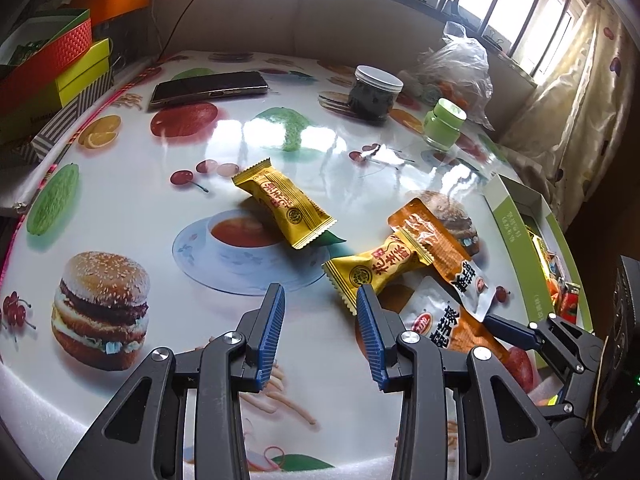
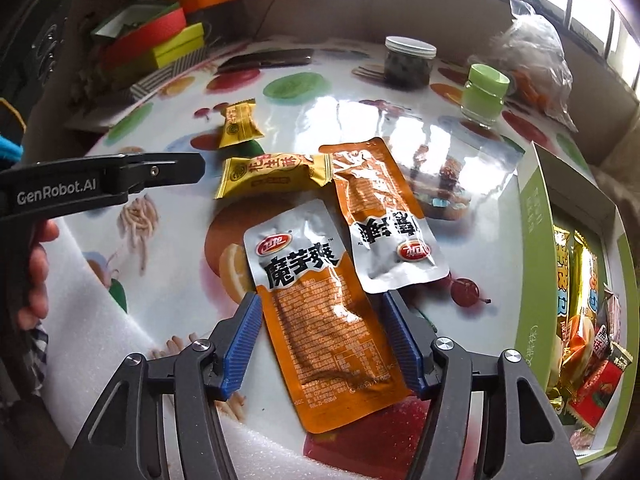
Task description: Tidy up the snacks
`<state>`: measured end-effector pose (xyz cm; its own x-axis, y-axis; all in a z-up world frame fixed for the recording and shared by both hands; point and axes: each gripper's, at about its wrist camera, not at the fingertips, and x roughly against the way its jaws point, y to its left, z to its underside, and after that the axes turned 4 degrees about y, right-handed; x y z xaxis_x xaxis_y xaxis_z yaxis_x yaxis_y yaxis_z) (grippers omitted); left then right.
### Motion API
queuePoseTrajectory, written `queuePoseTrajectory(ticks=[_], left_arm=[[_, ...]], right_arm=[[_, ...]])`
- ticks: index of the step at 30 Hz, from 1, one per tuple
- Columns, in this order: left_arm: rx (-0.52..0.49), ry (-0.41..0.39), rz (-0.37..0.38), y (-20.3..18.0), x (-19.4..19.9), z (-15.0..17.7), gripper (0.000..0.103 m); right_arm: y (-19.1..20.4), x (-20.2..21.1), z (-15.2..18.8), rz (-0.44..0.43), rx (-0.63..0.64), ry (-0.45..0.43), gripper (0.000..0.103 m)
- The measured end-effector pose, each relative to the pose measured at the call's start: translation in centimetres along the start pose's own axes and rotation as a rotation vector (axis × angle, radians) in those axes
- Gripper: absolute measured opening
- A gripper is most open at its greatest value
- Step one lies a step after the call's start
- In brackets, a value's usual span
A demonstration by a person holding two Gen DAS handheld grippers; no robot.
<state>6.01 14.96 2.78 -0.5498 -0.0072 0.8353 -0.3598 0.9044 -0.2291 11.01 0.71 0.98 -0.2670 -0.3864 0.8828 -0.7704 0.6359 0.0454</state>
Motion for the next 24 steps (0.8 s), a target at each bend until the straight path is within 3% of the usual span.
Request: queuePoseTrajectory(ticks=[12, 24], left_arm=[[-0.037, 0.014, -0.011, -0.5, -0.5, -0.4, 0.039], [-0.205, 0.039, 0.015, -3.4, -2.0, -2.2, 0.039]], right_arm=[[-0.8, 0.4, 0.5, 0.034, -0.054, -0.032, 0.050], [-2.4, 0.8, 0.9, 0.070, -0.138, -0.067, 0.041]])
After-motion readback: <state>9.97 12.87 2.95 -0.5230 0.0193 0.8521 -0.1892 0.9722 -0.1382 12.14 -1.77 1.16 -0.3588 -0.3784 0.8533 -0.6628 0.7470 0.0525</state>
